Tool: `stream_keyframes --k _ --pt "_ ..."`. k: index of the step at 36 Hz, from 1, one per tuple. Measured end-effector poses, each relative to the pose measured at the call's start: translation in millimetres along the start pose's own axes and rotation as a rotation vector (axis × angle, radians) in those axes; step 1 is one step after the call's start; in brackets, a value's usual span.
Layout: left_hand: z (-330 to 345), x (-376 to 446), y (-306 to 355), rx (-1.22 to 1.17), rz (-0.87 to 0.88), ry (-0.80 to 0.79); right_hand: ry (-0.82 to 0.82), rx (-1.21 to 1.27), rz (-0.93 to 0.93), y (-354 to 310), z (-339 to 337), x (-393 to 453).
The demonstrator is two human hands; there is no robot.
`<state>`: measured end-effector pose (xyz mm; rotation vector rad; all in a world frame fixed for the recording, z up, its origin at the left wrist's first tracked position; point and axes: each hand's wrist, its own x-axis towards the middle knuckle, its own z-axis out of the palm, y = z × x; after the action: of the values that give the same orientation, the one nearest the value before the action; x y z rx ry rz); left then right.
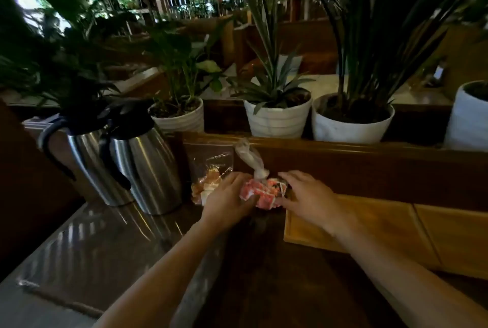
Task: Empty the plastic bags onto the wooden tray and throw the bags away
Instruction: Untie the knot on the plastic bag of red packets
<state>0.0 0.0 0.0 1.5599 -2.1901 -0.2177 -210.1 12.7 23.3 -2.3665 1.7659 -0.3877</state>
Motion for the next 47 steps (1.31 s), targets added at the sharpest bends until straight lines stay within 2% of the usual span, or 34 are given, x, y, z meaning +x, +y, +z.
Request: stream_keyframes --k 4,10,15,20,28,35,40,44,47 --pt "10.7 15.1 9.2 -0.031 -0.105 0.028 -0.042 0.004 -0.015 0.9 7.6 19.3" --pt "25.6 28.8 12.8 -0.068 -0.156 0.043 -0.035 0.009 -0.014 1.6 24.4 34.7" --pt "30.5 31.7 12.1 -0.218 -0.223 0.058 -0.015 0.255 0.025 8.1 36.0 44.7" --pt "21.1 22.1 16.2 -0.390 -0.235 -0.024 -0.031 0.564 0.032 22.9 27.2 35.4" --pt "-9.4 -14.8 54.8 -0.622 -0.218 -0.243 -0.125 0.777 0.004 28.3 -3.2 -17.7" --pt "12.2 -43.6 80.7 -0.573 -0.163 -0.336 -0.165 0.905 0.137 37.1 7.5 -72.1" --pt "35.4 -64.1 92.7 -0.479 -0.114 -0.390 -0.168 0.837 0.229 45.4 23.5 -104.2" --pt "50.6 -76.3 94.1 -0.093 0.076 -0.165 -0.173 0.634 0.248 49.6 30.2 -115.6" --pt "51.8 -76.7 98.5 -0.044 0.209 -0.017 -0.183 0.513 0.230 46.8 28.1 -118.8"
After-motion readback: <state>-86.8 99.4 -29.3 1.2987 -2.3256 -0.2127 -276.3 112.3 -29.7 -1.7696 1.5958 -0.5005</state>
